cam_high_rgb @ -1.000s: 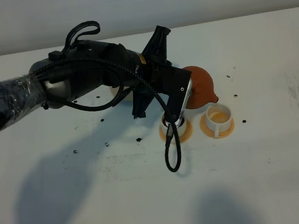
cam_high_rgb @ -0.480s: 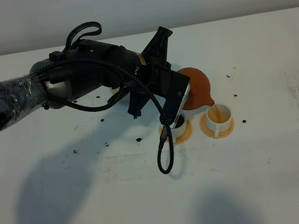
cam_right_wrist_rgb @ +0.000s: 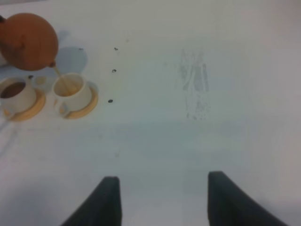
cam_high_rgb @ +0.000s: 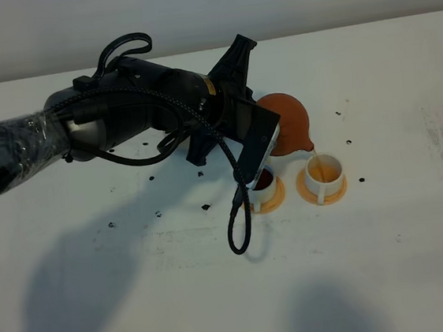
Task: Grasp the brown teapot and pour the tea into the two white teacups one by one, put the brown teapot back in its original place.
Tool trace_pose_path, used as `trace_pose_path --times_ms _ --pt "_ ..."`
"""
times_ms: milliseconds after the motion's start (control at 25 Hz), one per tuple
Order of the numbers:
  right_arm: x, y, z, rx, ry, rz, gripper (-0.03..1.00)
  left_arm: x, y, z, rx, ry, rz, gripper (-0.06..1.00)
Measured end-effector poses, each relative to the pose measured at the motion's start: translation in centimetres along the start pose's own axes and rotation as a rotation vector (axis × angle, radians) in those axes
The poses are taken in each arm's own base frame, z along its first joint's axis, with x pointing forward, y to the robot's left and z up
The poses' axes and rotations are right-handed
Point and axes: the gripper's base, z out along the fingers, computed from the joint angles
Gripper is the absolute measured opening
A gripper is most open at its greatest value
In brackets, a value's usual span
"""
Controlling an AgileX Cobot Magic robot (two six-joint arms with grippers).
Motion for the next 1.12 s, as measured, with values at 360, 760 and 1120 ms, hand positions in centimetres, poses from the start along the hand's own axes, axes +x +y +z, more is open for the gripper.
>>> trace_pose_path --times_ms 360,760,1120 --pt "0.00 0.00 0.00 0.000 0.000 0.000 0.42 -0.06 0.10 0.00 -0.009 0.007 0.032 0.09" --pt "0.00 0.00 0.00 0.000 0.000 0.000 0.42 -0.84 0.39 -0.01 -0.028 -0.003 0.089 0.09" --pt "0.00 0.00 0.00 0.000 0.000 0.000 0.42 -0.83 0.49 -0.01 -0.039 0.001 0.165 0.09"
